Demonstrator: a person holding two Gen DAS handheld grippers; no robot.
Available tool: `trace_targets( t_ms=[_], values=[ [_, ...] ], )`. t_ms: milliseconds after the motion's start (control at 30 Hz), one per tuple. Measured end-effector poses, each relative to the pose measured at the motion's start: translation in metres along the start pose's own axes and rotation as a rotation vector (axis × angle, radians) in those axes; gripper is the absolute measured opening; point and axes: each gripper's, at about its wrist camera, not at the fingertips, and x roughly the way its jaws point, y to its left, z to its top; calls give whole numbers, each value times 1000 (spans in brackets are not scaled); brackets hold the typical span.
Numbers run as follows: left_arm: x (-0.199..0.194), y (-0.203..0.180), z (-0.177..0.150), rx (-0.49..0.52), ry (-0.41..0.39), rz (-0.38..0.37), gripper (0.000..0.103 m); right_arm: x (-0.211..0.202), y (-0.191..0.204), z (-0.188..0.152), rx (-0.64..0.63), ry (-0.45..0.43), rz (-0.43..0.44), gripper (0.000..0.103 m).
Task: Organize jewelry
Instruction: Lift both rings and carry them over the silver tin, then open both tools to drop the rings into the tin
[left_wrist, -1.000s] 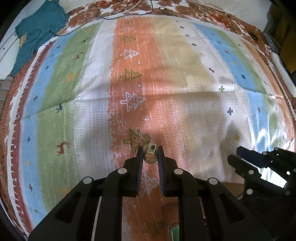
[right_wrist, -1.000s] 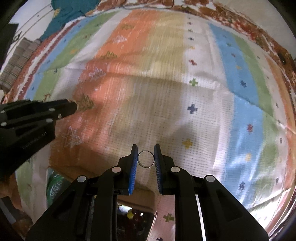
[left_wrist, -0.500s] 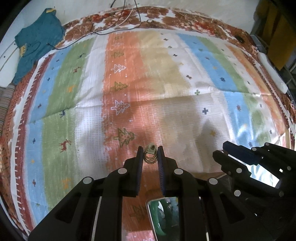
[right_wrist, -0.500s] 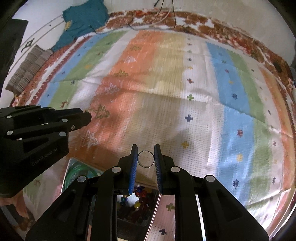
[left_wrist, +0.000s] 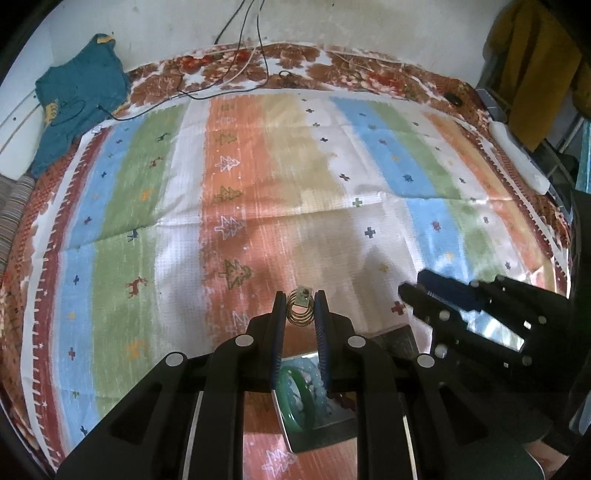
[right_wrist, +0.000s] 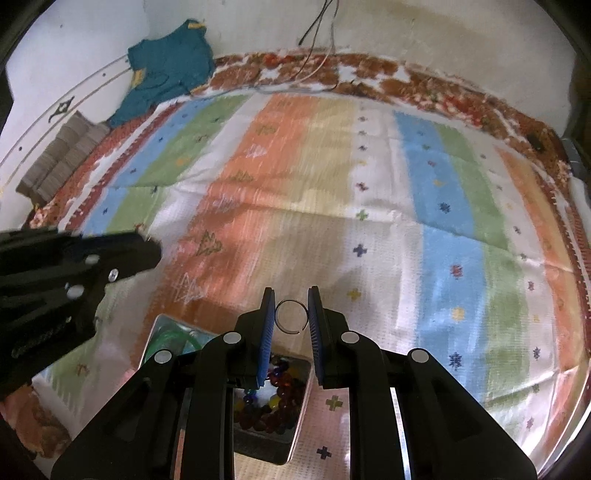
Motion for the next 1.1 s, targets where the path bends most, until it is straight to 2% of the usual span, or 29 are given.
trace_targets(
  t_ms=[233,700,867,933,967,1000,1100],
  values=[
    [-17,-7,-12,7,-25,-11,15,-11,2,-7,2,-17,10,19],
    [-37,-17,-37,11,-44,-34,15,-24,12,-27,-6,3,63,19],
    [-41,-18,-40,-2,-54,-36,16,-27,16,-30,-24,-12,54,20],
    [-40,-15,-40,-14,-52,-32,21,-26,15,-31,-21,-4,48,26],
    [-40,-14,-40,-19,-51,-26,21,-26,15,-31,-16,0,48,34],
    [-40,-13,-40,-21,-50,-24,21,-26,13,-32,-8,0,48,37],
    [-41,-10,-41,-30,-49,-22,22,-29,10,-34,6,2,47,37]
  ],
)
